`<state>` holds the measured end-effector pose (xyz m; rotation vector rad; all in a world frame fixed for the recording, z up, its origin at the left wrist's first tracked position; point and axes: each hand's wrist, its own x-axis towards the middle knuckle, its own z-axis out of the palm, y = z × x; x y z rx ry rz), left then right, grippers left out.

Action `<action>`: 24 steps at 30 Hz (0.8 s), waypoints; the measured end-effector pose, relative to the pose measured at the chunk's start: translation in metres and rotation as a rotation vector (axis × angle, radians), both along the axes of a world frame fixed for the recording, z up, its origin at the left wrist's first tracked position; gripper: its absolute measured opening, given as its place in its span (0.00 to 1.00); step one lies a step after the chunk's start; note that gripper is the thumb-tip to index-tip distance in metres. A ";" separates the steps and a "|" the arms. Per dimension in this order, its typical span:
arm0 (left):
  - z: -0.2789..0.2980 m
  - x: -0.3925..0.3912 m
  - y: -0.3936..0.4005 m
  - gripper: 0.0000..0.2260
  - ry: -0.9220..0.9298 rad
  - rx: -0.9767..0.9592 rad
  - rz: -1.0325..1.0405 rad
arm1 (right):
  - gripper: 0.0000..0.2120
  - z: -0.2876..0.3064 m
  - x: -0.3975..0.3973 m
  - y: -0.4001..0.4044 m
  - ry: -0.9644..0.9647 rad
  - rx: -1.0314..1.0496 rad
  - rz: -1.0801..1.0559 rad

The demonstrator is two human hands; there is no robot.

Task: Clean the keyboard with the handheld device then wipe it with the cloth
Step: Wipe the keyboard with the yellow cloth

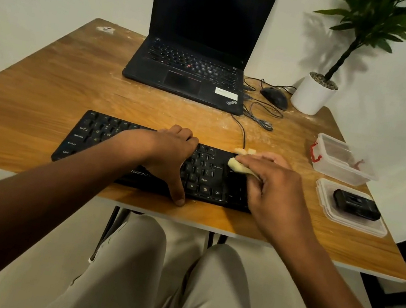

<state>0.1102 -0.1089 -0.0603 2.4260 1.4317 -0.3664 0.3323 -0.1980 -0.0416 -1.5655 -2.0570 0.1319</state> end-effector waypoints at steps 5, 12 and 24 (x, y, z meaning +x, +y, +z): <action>0.000 0.000 -0.001 0.61 0.004 0.000 0.005 | 0.22 -0.031 -0.016 -0.008 -0.152 -0.090 0.110; -0.002 0.000 0.001 0.62 0.001 -0.001 0.000 | 0.24 -0.019 0.012 -0.030 -0.020 -0.168 0.143; 0.002 0.000 -0.004 0.62 0.004 -0.011 0.016 | 0.21 -0.002 0.029 0.025 -0.018 -0.013 -0.079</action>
